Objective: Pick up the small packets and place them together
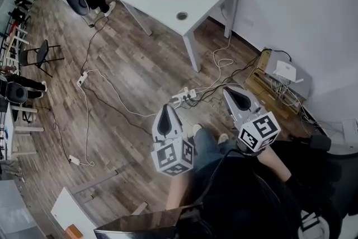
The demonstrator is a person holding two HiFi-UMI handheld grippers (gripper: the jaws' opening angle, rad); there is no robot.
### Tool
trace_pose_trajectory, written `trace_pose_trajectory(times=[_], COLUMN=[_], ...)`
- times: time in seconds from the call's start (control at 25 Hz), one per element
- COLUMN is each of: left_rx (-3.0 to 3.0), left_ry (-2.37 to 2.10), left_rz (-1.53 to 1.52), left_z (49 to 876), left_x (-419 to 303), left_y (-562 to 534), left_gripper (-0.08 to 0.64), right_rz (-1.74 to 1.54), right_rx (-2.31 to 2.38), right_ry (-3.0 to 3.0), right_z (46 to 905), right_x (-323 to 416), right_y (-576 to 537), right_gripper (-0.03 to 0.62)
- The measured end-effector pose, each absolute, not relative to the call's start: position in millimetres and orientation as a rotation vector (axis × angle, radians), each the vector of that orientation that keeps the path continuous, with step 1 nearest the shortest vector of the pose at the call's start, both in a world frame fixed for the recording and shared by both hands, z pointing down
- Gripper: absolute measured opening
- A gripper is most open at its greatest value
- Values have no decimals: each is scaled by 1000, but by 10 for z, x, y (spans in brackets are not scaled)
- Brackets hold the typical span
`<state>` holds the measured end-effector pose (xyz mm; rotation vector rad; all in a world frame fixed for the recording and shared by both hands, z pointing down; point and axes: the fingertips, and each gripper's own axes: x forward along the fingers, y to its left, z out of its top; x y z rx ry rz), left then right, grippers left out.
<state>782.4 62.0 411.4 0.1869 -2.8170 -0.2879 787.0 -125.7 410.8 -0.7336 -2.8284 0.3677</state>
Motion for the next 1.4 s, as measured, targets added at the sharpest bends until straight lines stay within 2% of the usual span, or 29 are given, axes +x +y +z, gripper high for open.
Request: trace_pose_trajectory(times=[0.32,0.72,1.4], left_rx=[127,164,-20], left_ry=[-2814,-2856,-2797], left_rz=[-332,-326,-381], left_z=[4216,3993,4317], left_x=[7195,5785,4915], left_y=[1037,1976,3068], left_gripper=[-3,-2,-2], right_rz=[322,295,233], right_rx=[-844,-976,-1078], right_ry=[-2813,-2798,-2738], right_z=[4117,3929,4024], right_x=[7118,5522,4213], right_y=[-807,346,1408], right_gripper=[1,0,0])
